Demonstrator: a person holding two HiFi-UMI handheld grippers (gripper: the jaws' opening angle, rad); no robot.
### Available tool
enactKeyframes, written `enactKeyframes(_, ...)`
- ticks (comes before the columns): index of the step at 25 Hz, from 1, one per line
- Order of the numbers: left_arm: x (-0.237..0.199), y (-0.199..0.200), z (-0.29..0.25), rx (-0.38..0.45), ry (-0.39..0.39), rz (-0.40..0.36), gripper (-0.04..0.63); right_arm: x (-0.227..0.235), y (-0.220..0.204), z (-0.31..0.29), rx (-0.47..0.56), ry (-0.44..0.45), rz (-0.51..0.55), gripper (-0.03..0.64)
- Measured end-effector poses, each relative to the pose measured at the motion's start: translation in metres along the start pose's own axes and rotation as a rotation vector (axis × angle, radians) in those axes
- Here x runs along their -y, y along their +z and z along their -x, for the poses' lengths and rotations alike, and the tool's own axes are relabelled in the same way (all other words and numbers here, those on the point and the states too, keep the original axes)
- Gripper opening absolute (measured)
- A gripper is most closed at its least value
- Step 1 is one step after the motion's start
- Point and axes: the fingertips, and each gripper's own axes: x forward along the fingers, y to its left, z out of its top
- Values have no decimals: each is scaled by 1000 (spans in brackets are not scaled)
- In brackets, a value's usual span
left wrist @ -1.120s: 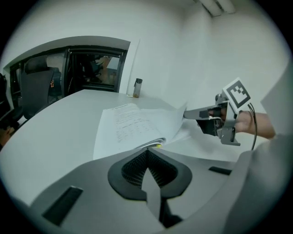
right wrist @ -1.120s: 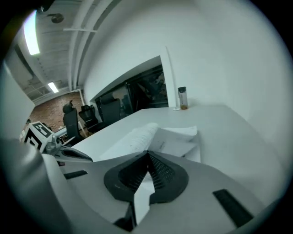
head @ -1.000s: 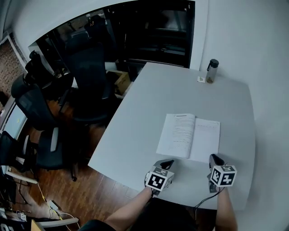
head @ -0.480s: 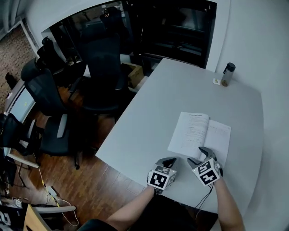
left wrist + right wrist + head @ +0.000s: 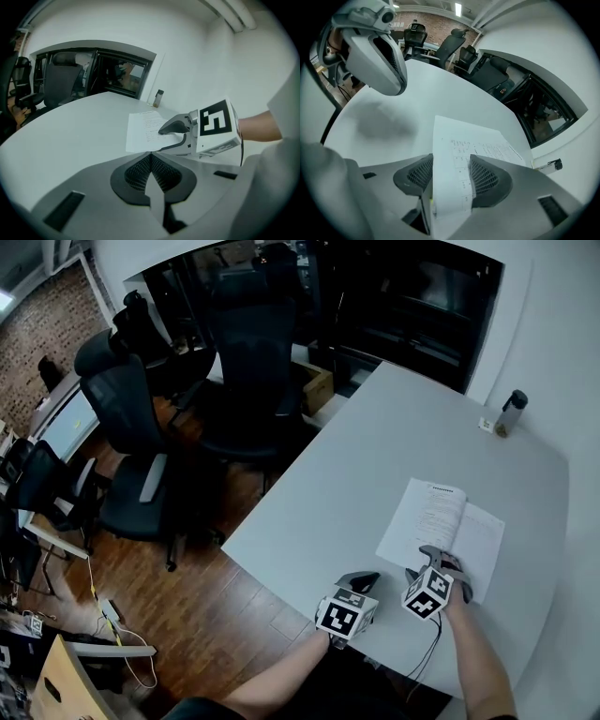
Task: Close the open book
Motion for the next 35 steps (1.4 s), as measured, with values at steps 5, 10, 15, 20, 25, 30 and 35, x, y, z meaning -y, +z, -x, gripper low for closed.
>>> enactKeyframes(5, 4, 4, -2, 2, -23, -8, 5, 5, 9, 22, 71, -22, -86, 194)
enactKeyframes(10, 17, 6, -11, -13, -62, -40, 5, 22, 5, 55, 196, -88, -320, 127)
enactKeyframes(15, 34, 9, -22, -30, -103, -79, 5, 37, -32, 79, 305, -148, -715, 98)
enactKeyframes(20, 51, 7, -25, -42, -138, -106, 5, 31, -75, 87, 350, -152, -1056, 97)
enactKeyframes(25, 65, 8, -22, -31, -170, -126, 5, 17, -125, 98, 302, -170, -1219, 100)
enactKeyframes(30, 86, 26, -17, 9, -215, -166, 5, 7, -163, 128, 303, -217, -1307, 98)
enactKeyframes(35, 123, 52, -15, 62, -265, -225, 5, 21, -164, 170, 415, -285, -1290, 98)
